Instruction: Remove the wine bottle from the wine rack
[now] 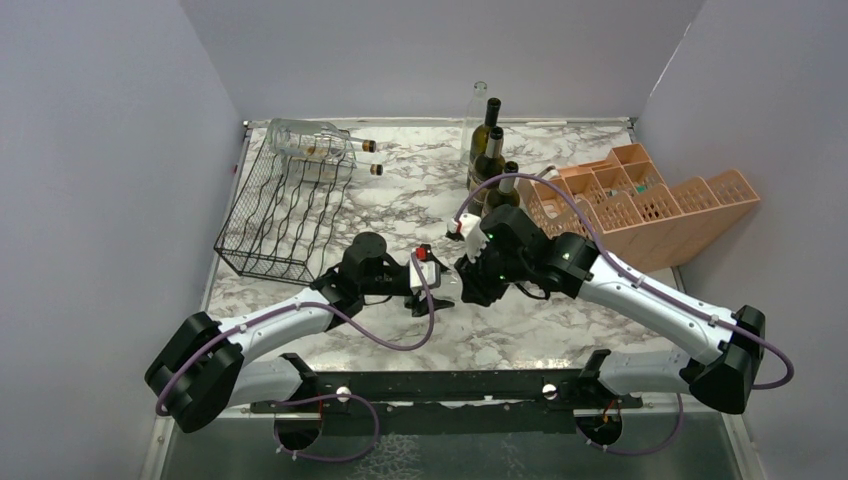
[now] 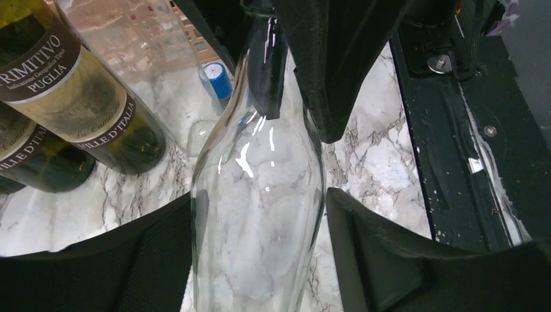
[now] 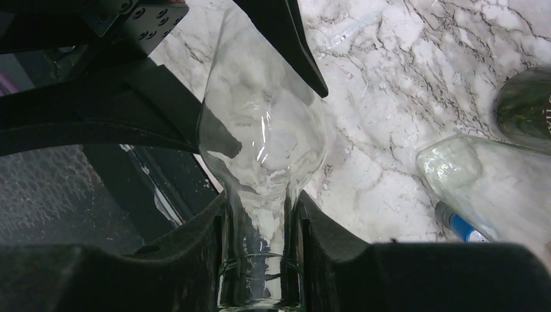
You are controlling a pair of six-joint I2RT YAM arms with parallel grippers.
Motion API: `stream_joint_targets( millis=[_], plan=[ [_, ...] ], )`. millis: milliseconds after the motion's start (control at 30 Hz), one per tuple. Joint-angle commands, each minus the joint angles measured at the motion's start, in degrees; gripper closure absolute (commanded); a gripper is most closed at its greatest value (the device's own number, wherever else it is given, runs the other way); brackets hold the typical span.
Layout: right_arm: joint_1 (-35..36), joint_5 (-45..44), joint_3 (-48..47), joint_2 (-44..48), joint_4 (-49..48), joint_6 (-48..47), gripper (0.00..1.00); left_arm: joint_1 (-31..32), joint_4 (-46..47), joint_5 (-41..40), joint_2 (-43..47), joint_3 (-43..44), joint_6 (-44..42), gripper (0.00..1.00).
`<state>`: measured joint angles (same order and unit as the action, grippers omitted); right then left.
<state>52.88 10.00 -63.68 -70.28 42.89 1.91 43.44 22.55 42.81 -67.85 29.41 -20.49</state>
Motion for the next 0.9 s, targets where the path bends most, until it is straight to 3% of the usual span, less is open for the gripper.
stream_joint_targets(
  millis=[0, 167, 300, 500, 600, 867],
  plan=[
    [0.03, 1.64, -0.75, 3.22, -4.95, 0.43, 0.84, 0.36, 0.22, -0.62, 0.53, 1.69, 0.44, 0.35],
    [0.01, 0.13, -0.53, 4.81, -5.64, 1.30, 0.68, 0.34, 0.23, -2.96, 2.26, 1.67, 0.54, 0.51],
    [0.03, -2.53, -0.32, 6.47, -7.12, 3.16, 0.43, 0.40, 0.26, -4.80, 3.84, 1.54, 0.67, 0.58],
    [0.03, -8.18, 1.99, 11.40, -14.62, 10.76, 0.09, 0.41, 1.68, -9.79, 6.33, 1.24, 2.39, 0.60],
    [0.03, -7.88, 4.56, 13.58, -19.65, 15.19, 0.06, 0.37, 3.22, -11.20, 7.57, 0.45, 3.23, 0.60],
    [0.02, -10.07, 5.15, 12.75, -24.37, 20.28, 0.11, 0.39, 7.17, -15.87, 11.65, -1.59, 5.76, 0.61]
  ],
)
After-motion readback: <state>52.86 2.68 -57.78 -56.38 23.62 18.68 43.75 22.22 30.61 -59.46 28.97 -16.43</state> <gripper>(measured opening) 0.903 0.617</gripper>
